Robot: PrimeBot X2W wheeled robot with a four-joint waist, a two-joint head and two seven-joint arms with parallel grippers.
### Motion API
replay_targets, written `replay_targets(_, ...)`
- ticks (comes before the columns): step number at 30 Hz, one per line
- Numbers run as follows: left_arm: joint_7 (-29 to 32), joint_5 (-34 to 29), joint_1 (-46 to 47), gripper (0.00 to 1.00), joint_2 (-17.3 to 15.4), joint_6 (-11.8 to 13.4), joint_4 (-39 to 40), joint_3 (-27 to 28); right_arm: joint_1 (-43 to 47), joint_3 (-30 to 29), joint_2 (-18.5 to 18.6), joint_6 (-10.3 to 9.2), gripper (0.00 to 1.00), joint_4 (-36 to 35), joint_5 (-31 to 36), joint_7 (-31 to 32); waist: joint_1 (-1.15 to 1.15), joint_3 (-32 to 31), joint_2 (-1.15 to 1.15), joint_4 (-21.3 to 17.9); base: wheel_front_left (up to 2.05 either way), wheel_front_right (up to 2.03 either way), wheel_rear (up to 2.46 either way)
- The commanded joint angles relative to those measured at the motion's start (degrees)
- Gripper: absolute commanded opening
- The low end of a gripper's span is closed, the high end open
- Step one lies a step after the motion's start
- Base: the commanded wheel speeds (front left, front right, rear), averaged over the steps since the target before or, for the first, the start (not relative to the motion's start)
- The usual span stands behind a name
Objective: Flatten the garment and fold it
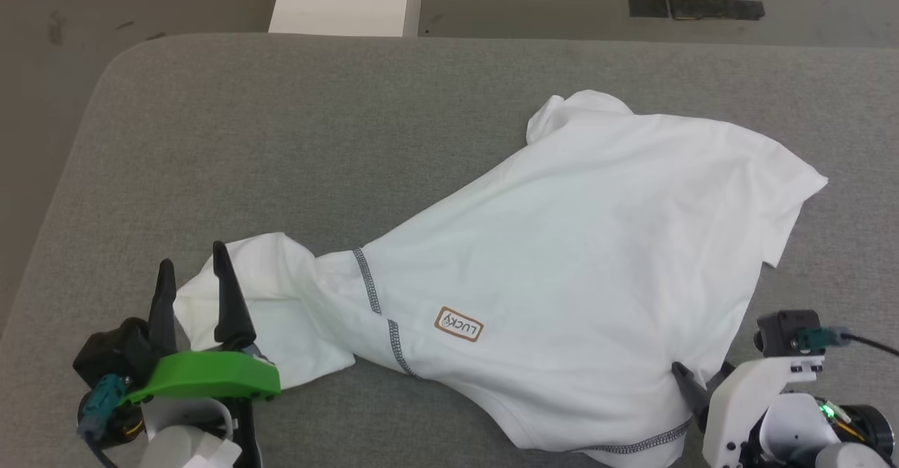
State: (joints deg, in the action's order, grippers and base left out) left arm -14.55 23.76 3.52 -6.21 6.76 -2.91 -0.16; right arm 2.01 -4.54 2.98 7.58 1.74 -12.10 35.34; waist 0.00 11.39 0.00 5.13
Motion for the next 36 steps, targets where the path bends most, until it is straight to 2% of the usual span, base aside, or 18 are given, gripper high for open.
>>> replay_targets(1,-0.41,-0.6,1.26,1.0,0.39,-0.53,0.0,0.11,-0.7,0.51,-0.1,-0.09,1.0,1.56,0.45,2.31,0.0,0.62,0.0,0.56,0.0,0.0,0.0)
replay_targets(2,-0.42,-0.76,1.51,1.0,0.75,-0.81,-0.15,0.1,-1.15,0.8,-0.1,-0.09,0.46,2.09,0.55,3.61,0.0,0.8,0.0,0.71,0.0,0.0,0.0)
replay_targets(4,-0.43,-1.29,1.76,1.0,1.3,-1.03,-0.31,-0.04,-2.18,0.68,-0.1,-0.09,0.0,2.09,1.23,4.04,0.0,0.96,0.0,0.9,0.0,0.0,0.0)
replay_targets(8,-0.43,-1.89,2.11,1.0,1.95,-1.77,-0.85,0.43,-3.91,-3.87,-0.1,-0.09,0.0,-0.32,5.37,2.47,0.0,0.85,0.0,0.97,0.0,0.0,0.0)
replay_targets(11,-0.44,-2.13,2.1,1.0,2.27,-2.33,-1.54,0.9,-5.33,-9.8,0.14,-0.09,0.0,-3.24,9.66,1.12,0.0,0.47,0.0,0.78,0.0,0.0,0.0)
replay_targets(17,-0.44,-2.51,2.62,1.0,2.73,-3.11,-2.37,1.22,-8.21,-18.94,4.66,-0.09,0.0,-7.36,14.8,0.14,0.0,0.25,0.0,0.41,0.0,0.0,0.0)
replay_targets(22,-0.44,-2.8,3.32,1.0,2.96,-3.68,-2.98,1.02,-10.91,-24.78,8.19,-0.09,0.0,-5.14,18.5,-2.75,0.0,0.63,0.0,0.22,0.0,0.0,0.0)
replay_targets(27,-0.44,-3.03,3.96,1.0,3.1,-4.1,-3.92,0.62,-11.45,-23.74,5.87,-0.09,0.0,1.06,17.0,-3.47,0.0,0.53,0.0,-0.17,0.0,0.0,0.0)
replay_targets(28,-0.44,-3.05,4.0,1.0,3.12,-4.19,-4.07,0.51,-11.37,-23.48,5.07,-0.09,0.07,1.6,16.57,-3.71,0.0,0.45,0.0,-0.35,0.0,0.0,0.0)
replay_targets(29,-0.44,-3.14,4.02,1.0,3.13,-4.37,-4.25,0.29,-11.01,-22.84,4.49,-0.09,0.47,2.01,16.27,-4.13,0.0,0.31,0.0,-0.64,0.0,0.0,0.0)
replay_targets(30,-0.44,-3.24,4.05,1.0,3.15,-4.52,-4.39,0.08,-10.76,-22.59,3.88,-0.09,0.98,2.22,15.75,-4.57,0.0,0.21,0.0,-0.87,0.0,0.0,0.0)
replay_targets(36,-0.43,-3.53,4.63,1.0,3.24,-5.8,-4.69,-3.69,-8.36,-20.64,0.93,-0.09,1.0,-0.42,12.74,-12.25,0.0,-1.12,0.0,-2.45,0.0,0.0,0.0)
